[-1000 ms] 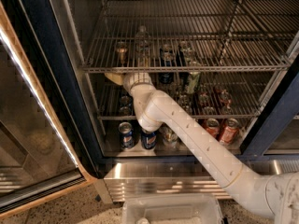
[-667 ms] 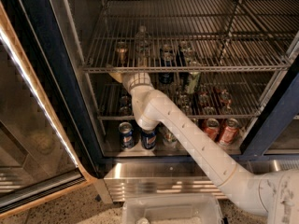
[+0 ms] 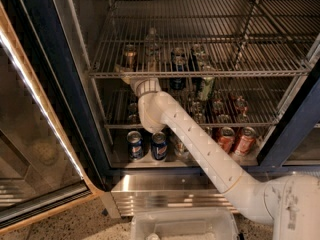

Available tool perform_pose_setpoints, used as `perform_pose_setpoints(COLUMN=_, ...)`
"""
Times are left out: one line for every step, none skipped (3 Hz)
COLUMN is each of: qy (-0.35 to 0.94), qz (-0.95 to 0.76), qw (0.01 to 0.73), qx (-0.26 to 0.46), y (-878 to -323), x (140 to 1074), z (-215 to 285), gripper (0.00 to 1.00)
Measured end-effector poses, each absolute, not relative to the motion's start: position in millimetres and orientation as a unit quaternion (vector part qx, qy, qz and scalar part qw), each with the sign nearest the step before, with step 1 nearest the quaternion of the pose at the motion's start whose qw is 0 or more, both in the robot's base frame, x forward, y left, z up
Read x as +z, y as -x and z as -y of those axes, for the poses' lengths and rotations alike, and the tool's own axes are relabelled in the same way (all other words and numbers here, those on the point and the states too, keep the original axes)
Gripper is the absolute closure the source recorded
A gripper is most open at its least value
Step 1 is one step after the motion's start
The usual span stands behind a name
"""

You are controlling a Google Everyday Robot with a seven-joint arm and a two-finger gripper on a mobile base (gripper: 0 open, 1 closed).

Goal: Pick orange can from middle shelf of fridge

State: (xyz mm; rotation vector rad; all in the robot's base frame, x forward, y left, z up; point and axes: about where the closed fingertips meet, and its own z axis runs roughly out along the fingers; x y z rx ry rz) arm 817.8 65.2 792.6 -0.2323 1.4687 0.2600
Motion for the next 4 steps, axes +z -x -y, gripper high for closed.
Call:
perform_pose_setpoints(qy=0.095, qz=-0.671, qw=0.726, qx=0.119, y=-831, x=789, z=-65, gripper=0.24)
perform_pose_setpoints(qy=0.106, qz=-0.68, qw=0.714, qx=0.127, y=-851, x=782, z=-87, gripper=0.26)
perform_pose_setpoints(qy=0.109, qz=-0.68, qw=0.714, qx=0.127, y=-855, x=782, z=-92, gripper=0.27)
perform_pose_setpoints(qy=0.11, qz=-0.679, qw=0.714, qx=0.127, y=-857, x=783, z=-94, gripper=0.31)
